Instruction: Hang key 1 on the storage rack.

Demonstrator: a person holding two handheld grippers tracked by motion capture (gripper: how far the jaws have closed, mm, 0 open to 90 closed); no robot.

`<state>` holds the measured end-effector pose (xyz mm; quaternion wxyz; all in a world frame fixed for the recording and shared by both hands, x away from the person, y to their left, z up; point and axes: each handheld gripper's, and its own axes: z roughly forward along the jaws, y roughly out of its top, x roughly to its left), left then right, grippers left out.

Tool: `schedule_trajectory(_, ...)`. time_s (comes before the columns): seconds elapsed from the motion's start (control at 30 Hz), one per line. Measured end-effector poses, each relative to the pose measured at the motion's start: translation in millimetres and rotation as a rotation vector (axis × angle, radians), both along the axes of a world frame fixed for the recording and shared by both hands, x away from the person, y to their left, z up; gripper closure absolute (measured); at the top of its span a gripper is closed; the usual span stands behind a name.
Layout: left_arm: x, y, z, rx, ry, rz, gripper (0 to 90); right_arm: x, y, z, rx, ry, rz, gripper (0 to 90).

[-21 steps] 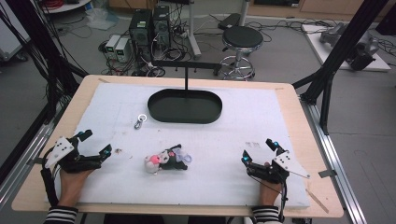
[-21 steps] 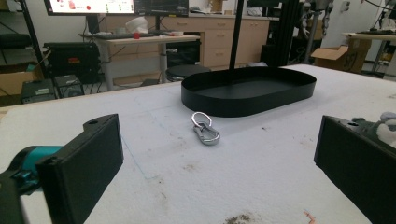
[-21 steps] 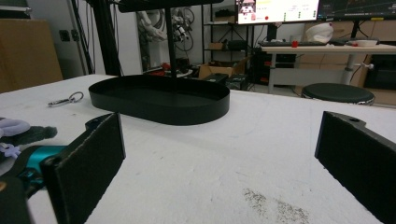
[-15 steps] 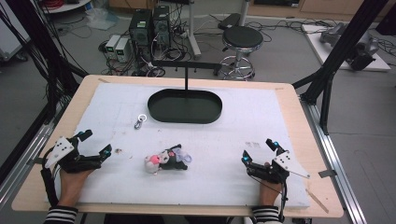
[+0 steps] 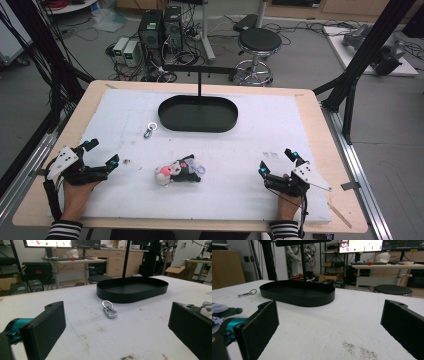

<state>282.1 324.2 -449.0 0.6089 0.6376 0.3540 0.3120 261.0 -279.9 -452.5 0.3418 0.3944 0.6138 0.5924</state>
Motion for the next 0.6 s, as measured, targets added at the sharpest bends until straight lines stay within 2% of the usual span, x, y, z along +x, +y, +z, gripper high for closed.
schedule_trajectory(0.17, -2.4, -3.0, 12.9, 0.032, -0.009, -0.027, 1.7, 0.3, -0.3, 0.1, 0.001, -0.003, 0.001, 0.8)
schedule_trajectory(0.3, -1.3, -7.1, 28.0, 0.066, -0.011, -0.073, 1.7, 0.0, 0.0, 0.0, -0.004, -0.003, 0.002, 0.8)
schedule_trajectory(0.47, 4.2, -14.8, 43.9, 0.146, 0.007, -0.133, 1.7, 0.0, 0.0, 0.0, -0.003, -0.002, 0.002, 0.8)
schedule_trajectory(0.6, 8.7, -21.9, 55.3, 0.180, 0.021, -0.188, 1.7, 0.0, 0.0, 0.0, -0.005, -0.003, 0.002, 0.8)
